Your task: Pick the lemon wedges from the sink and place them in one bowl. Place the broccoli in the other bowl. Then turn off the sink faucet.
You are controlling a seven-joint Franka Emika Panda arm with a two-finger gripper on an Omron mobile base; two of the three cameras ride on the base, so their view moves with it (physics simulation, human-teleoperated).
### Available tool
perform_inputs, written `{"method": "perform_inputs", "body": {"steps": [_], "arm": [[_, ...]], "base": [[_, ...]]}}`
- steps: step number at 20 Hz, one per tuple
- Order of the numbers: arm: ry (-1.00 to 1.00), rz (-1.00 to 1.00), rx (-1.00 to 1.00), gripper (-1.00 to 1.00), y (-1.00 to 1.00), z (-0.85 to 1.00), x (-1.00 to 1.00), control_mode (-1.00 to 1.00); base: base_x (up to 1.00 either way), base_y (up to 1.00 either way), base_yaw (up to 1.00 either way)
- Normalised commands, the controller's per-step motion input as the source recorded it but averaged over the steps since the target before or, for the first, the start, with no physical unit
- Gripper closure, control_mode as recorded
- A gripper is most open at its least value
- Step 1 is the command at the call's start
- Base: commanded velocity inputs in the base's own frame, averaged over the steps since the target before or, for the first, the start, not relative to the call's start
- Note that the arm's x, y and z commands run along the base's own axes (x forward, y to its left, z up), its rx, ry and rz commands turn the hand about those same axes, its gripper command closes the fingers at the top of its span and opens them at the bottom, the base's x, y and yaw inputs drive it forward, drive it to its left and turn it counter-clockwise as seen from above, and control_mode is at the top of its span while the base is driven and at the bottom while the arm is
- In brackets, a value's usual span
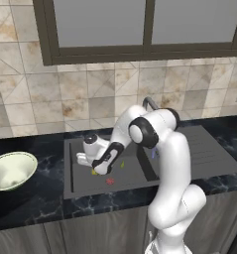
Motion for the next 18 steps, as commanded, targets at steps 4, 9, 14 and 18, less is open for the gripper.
{"method": "perform_inputs", "body": {"steps": [4,9,14,18], "arm": [[-0.06,0.0,0.0,1.0,0.18,0.53,-0.12,-1.0],[-0.02,-0.03,0.0,1.0,0.01,0.55,-0.22,-1.0],[0.0,-0.08,0.0,1.0,0.0,0.61,-0.23,-1.0],[0.0,-0.09,0.0,1.0,0.0,0.69,-0.16,-1.0]], "base": [[0.0,0.0,0.0],[0.0,0.0,0.0],[0.0,0.0,0.0],[0.0,0.0,0.0]]}}
